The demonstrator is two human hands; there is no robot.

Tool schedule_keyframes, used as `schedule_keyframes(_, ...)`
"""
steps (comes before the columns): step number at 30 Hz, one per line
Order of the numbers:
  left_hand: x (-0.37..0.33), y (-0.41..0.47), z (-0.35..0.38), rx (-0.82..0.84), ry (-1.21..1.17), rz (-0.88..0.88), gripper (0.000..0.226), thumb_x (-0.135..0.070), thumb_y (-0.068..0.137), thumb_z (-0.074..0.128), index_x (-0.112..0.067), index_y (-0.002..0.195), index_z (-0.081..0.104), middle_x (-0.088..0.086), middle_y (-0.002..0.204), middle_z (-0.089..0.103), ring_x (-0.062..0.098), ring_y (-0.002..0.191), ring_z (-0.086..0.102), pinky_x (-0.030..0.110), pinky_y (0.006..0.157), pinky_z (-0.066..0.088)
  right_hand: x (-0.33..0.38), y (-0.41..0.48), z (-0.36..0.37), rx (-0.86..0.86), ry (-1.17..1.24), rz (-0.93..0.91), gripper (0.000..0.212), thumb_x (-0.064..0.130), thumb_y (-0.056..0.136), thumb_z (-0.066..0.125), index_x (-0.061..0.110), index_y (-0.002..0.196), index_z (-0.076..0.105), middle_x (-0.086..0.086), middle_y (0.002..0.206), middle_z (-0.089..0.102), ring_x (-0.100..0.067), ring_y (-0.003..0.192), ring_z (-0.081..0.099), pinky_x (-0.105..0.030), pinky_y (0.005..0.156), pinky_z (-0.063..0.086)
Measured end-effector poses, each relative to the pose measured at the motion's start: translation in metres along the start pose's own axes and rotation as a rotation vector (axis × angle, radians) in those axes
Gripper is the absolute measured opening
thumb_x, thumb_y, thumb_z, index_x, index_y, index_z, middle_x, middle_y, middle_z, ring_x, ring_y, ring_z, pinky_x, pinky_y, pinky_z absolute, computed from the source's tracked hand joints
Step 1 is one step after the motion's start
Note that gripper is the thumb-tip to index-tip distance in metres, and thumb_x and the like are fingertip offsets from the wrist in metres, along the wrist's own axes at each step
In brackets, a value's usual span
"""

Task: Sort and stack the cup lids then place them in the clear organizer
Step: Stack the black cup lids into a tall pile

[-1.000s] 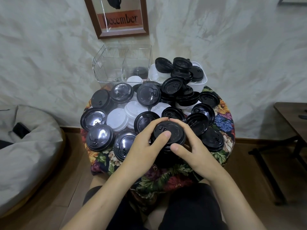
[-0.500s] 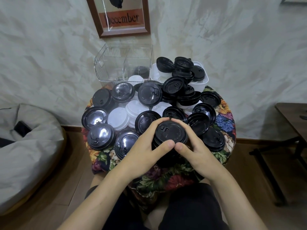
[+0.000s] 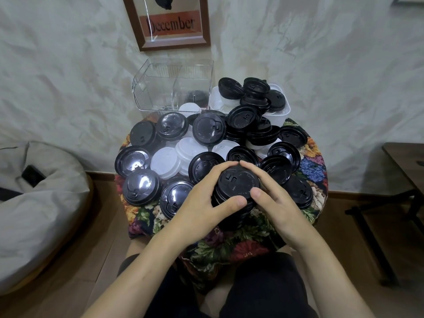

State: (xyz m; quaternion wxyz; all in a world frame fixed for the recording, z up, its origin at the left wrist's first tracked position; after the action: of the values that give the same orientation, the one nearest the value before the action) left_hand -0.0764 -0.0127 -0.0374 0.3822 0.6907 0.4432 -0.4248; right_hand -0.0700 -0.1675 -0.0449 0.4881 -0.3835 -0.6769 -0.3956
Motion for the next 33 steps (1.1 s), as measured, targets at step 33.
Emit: schedule_keyframes(33, 0.013, -0.002, 0.004, 0.066, 0.015, -0.033, 0.074, -0.059, 0.086, 0.069, -0.047, 0.15, 0.036, -0.026, 0.14, 0.058, 0.001, 0.133, 0.054, 0.034, 0.114, 0.041, -0.011, -0.003, 0.006, 0.058, -0.068, 0.046, 0.06, 0.046, 0.099, 0.057, 0.034, 0.155, 0.038, 0.031, 0.147, 0.05, 0.003, 0.141, 0.046, -0.013, 0.109, 0.038)
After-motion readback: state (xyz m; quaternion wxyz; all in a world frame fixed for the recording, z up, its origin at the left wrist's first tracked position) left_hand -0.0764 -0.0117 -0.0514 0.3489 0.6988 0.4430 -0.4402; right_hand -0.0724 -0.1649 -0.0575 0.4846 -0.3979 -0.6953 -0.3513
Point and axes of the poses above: each hand's wrist, its own y-axis towards the middle knuckle, its own z-axis out of the palm, x = y × z, the point moved 7 cm from there along y, towards the middle knuckle
